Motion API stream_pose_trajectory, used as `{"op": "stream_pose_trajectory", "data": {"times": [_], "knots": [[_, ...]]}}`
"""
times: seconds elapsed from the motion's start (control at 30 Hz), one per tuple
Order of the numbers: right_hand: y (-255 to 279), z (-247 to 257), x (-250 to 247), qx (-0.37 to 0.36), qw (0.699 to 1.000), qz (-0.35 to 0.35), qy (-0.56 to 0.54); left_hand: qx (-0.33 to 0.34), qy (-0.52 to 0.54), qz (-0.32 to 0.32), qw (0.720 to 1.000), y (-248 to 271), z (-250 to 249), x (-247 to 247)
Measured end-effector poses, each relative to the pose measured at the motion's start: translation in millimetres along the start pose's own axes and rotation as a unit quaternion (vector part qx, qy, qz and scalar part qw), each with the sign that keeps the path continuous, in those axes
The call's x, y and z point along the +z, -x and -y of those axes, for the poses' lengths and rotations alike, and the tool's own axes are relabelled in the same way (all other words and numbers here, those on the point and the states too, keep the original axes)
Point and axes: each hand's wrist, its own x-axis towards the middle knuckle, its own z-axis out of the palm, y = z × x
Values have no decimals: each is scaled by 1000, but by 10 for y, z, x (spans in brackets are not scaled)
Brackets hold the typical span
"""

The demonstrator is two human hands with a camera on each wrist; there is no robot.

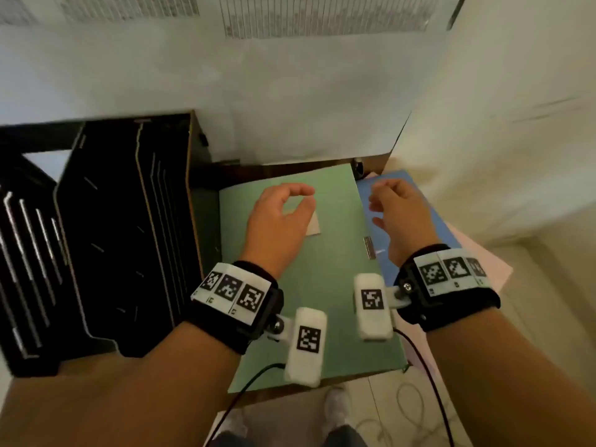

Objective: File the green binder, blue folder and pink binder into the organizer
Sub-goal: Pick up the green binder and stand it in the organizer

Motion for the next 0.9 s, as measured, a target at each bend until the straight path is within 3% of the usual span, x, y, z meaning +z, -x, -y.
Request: {"op": "stream_pose_trajectory", "data": {"times": [0.1, 0.23, 0.43, 0.63, 0.7, 0.9], "knots": [[-48, -196, -31, 7, 1000, 5, -2, 49, -75, -10, 996, 33, 158, 73], [-24, -405, -50, 13, 998, 53, -22, 36, -98, 5, 995, 112, 384, 138], [81, -539, -69, -11, 996, 85, -14, 78, -220, 24, 972, 270, 578, 135], [415, -766, -262, -34, 992, 105, -59, 99, -178, 35, 979, 564, 786, 40], [574, -901, -323, -10, 992, 112, -64, 97, -182, 34, 978, 703, 886, -2], [1085, -1004, -386, -1, 996, 77, 42, 73, -249, 42, 965, 1184, 1048, -110]]}}
